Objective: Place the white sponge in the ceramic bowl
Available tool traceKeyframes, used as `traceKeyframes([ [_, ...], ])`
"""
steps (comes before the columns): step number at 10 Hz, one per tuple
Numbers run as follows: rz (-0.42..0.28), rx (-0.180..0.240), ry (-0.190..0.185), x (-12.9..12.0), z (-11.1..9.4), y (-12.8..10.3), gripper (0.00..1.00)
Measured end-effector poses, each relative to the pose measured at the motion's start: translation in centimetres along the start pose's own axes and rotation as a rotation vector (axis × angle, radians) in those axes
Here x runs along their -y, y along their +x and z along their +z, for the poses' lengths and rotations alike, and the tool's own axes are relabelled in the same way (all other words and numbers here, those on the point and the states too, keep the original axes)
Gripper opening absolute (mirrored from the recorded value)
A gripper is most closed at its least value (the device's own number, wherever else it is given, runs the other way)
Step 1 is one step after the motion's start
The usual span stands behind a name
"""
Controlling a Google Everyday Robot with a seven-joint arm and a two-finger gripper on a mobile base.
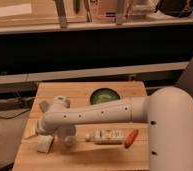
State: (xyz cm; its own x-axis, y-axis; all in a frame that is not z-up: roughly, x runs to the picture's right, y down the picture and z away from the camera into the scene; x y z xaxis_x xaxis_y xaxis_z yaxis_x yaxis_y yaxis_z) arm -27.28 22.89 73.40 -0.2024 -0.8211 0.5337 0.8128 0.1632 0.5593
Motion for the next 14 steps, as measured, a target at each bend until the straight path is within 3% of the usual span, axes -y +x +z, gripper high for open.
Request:
traceKeyframes([
  [2,0.050,-0.007,0.017,-0.4,0.6,-0.4,0.80],
  [4,0.086,-0.015,0.001,-0.4,1.4,-0.8,0.80],
  [5,0.111,-0.024,-0.033,-0.4,1.7,-0.8,0.80],
  [8,0.156,-0.040,-0.204,0.4,2.4,-0.6,0.80],
  [9,0.188,-0.049,-0.218,-0.1,2.7,-0.5,0.80],
  [14,0.216,-0.046,-0.120,-1.4,3.4,-0.3,0.80],
])
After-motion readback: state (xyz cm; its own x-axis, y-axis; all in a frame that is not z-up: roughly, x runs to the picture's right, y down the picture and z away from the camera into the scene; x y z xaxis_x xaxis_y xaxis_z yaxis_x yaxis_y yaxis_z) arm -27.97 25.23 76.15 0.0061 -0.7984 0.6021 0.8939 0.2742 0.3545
